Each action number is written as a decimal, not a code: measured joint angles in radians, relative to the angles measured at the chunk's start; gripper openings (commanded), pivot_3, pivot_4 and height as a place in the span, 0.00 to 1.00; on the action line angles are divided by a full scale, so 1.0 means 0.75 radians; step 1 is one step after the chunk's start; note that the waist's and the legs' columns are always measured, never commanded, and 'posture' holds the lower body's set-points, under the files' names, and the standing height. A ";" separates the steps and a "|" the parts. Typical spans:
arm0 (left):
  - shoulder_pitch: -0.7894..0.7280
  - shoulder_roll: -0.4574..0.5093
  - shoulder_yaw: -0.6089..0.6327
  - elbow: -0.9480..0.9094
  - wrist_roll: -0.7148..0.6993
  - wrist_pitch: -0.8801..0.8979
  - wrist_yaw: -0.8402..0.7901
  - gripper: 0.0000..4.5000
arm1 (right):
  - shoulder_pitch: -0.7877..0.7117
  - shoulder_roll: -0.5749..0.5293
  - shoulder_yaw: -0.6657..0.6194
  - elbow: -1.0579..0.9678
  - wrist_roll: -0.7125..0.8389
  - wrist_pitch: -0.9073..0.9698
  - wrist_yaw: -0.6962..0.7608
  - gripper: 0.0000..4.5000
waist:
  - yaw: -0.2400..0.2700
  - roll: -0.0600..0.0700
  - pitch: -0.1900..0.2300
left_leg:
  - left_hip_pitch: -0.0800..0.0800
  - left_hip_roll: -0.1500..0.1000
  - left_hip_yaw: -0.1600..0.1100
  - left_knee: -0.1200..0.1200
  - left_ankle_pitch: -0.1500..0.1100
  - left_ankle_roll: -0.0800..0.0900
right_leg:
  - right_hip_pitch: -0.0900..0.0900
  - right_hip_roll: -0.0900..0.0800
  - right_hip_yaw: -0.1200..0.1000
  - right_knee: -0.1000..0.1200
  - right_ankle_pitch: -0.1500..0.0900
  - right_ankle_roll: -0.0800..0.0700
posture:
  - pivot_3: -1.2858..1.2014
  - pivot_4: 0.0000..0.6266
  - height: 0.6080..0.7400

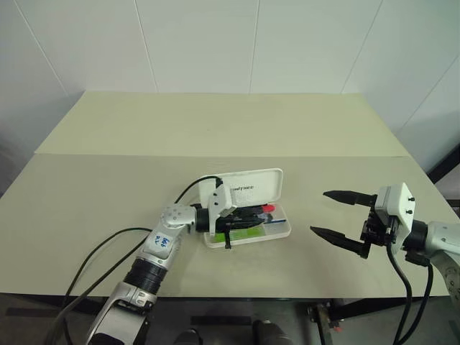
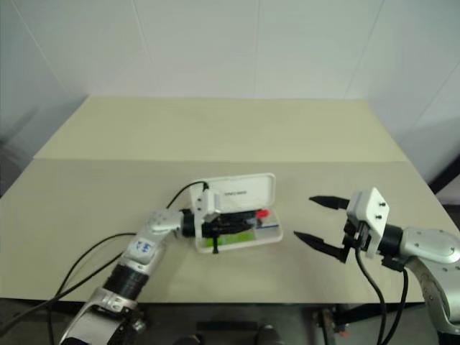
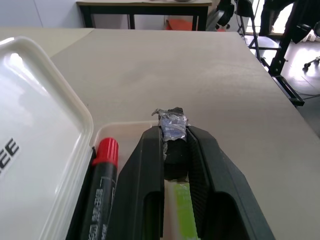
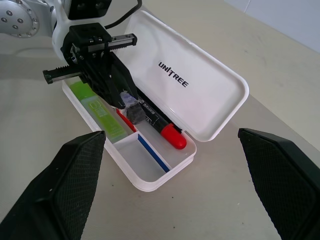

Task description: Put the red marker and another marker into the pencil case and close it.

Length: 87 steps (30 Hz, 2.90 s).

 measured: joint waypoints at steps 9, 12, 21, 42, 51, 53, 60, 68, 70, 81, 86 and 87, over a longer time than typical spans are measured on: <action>-0.036 -0.072 -0.044 0.050 0.026 -0.026 -0.016 0.10 | 0.014 0.000 -0.006 -0.013 0.006 0.000 -0.022 1.00 | 0.012 0.000 0.000 | 0.000 0.000 0.000 0.000 0.000 0.000 | 0.000 0.000 0.000 0.000 0.000 0.000 | 0.52 0.24 1.00; -0.036 -0.080 -0.054 0.060 0.048 -0.034 -0.016 0.10 | 0.016 0.000 -0.010 -0.013 0.007 0.000 -0.023 1.00 | 0.016 0.000 0.000 | 0.000 0.000 0.000 0.000 0.000 0.000 | 0.000 0.000 0.000 0.000 0.000 0.000 | 0.52 0.24 1.00; -0.043 -0.112 -0.064 0.125 0.098 -0.054 0.020 0.10 | 0.014 0.000 -0.010 -0.013 0.011 0.000 -0.035 1.00 | 0.021 0.000 0.000 | 0.000 0.000 0.000 0.001 0.000 0.000 | 0.000 0.000 0.000 0.000 0.000 0.000 | 0.52 0.24 1.00; -0.043 -0.139 -0.022 0.099 0.018 0.026 -0.047 0.99 | -0.024 0.011 -0.004 -0.012 0.016 -0.009 -0.046 1.00 | 0.020 0.000 0.000 | 0.000 0.000 0.000 0.001 0.000 0.000 | 0.000 0.000 0.000 0.000 0.001 0.001 | 0.52 0.24 1.00; 0.013 -0.063 0.027 -0.113 -0.114 0.138 -0.137 0.99 | -0.059 0.021 0.043 0.024 0.003 -0.017 -0.044 1.00 | 0.018 0.000 0.000 | 0.000 0.000 0.000 0.001 0.000 0.000 | 0.000 0.000 0.000 0.001 0.001 0.001 | 0.52 0.24 1.00; 0.048 -0.021 0.051 -0.184 -0.150 0.172 -0.145 0.99 | -0.063 0.021 0.046 0.043 0.001 -0.034 -0.033 1.00 | 0.018 0.000 0.000 | 0.000 0.000 0.000 0.001 0.000 0.000 | 0.001 0.000 0.000 0.001 0.001 0.001 | 0.52 0.24 1.00; 0.146 0.179 0.248 -0.373 -0.315 0.323 -0.125 0.99 | -0.116 0.022 0.055 0.113 0.001 -0.086 0.031 1.00 | 0.014 0.000 0.000 | 0.001 0.000 0.000 0.001 0.000 0.001 | 0.001 0.000 0.000 0.003 0.001 0.000 | 0.52 0.24 1.00; 0.172 0.432 0.497 -0.441 -0.545 0.576 -0.125 0.99 | -0.170 0.038 0.101 0.174 0.001 -0.110 0.086 1.00 | 0.008 0.000 0.000 | 0.001 0.001 -0.001 0.001 0.000 0.000 | 0.000 0.000 -0.001 0.003 -0.001 -0.002 | 0.52 0.24 1.00; 0.172 0.475 0.555 -0.434 -0.576 0.606 -0.119 0.95 | -0.178 0.041 0.106 0.189 -0.002 -0.123 0.093 1.00 | 0.008 0.000 0.000 | 0.001 0.001 -0.001 0.001 0.000 0.000 | 0.000 0.000 -0.001 0.003 -0.001 -0.002 | 0.52 0.24 1.00; 0.103 0.491 0.669 -0.222 -0.564 0.514 -0.040 0.20 | -0.238 0.061 0.150 0.253 -0.036 -0.160 0.119 1.00 | 0.003 0.000 0.000 | 0.001 0.001 -0.001 0.000 0.000 0.000 | 0.000 0.000 -0.001 0.004 -0.001 -0.002 | 0.52 0.24 1.00; 0.059 0.491 0.631 -0.120 -0.505 0.483 -0.025 0.00 | -0.241 0.060 0.149 0.256 -0.038 -0.171 0.124 1.00 | -0.001 0.000 0.000 | 0.001 0.001 -0.001 0.000 0.000 0.000 | 0.000 0.000 -0.001 0.004 -0.001 -0.002 | 0.52 0.24 1.00; 0.046 0.491 0.620 -0.100 -0.485 0.472 -0.016 0.00 | -0.240 0.060 0.149 0.256 -0.038 -0.171 0.124 1.00 | -0.002 0.000 0.000 | 0.001 0.001 -0.001 0.000 0.000 0.000 | 0.000 0.000 -0.001 0.004 -0.001 -0.002 | 0.52 0.24 1.00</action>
